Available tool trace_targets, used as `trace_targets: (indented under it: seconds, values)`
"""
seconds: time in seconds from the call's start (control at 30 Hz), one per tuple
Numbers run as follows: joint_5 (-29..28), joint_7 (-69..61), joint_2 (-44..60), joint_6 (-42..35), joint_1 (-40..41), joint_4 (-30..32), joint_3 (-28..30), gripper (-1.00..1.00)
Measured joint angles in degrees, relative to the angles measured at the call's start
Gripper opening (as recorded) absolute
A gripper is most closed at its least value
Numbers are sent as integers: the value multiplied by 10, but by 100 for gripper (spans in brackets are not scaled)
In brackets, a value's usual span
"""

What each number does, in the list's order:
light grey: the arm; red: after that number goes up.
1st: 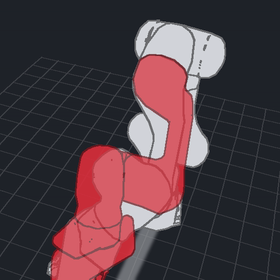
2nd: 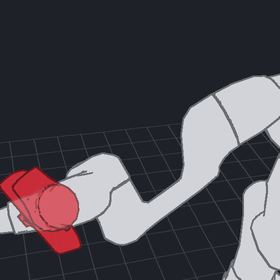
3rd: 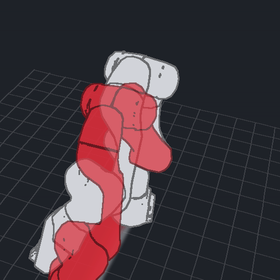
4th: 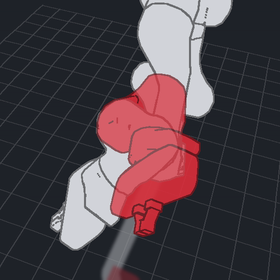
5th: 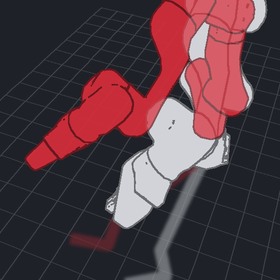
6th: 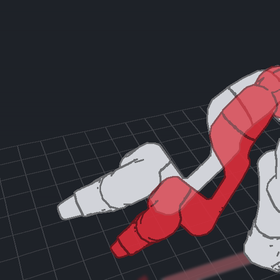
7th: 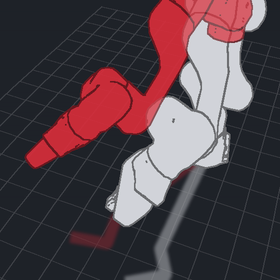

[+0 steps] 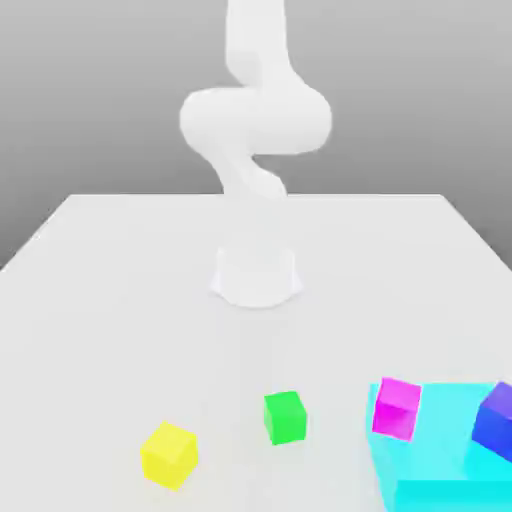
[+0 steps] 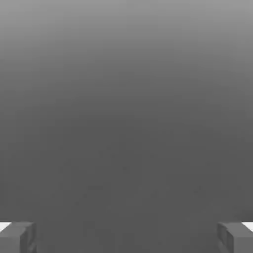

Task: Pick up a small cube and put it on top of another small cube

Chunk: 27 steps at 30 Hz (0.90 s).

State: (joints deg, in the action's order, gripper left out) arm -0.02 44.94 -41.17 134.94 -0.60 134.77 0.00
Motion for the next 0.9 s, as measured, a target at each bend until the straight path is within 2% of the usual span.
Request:
trace_targets:
  seconds: [0.67, 0.9]
  values:
    - [-1, -80, 425, 284, -47, 257, -6, 0]
    - [-5, -80, 570, 399, -52, 243, -1, 0]
